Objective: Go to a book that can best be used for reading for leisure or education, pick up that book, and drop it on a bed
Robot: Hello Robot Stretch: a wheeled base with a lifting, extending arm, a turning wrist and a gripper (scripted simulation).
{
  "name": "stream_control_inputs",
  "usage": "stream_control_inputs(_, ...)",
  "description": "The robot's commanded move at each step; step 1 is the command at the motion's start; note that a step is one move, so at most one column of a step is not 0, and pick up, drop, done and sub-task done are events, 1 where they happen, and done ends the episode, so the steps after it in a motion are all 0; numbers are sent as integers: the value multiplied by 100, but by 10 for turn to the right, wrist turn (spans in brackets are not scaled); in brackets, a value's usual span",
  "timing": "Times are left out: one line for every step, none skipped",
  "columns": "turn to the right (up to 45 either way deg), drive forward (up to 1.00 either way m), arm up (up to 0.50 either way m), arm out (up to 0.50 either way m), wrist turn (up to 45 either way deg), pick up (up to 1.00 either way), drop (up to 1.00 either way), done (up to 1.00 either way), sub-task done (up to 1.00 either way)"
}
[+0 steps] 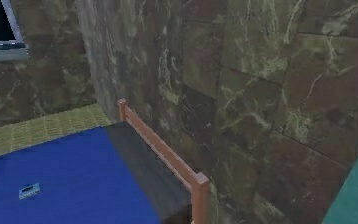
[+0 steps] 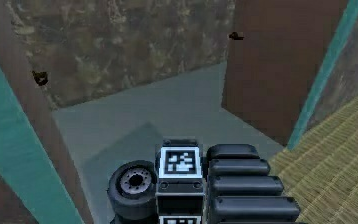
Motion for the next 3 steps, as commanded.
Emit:
stream_control_inputs(0, 25, 0, 0, 0, 0, 0, 0, 0)
stream_control_inputs(450, 0, 0, 0, 0, 0, 0, 0, 0)
stream_control_inputs(450, 0, 0, 0, 0, 0, 0, 0, 0)
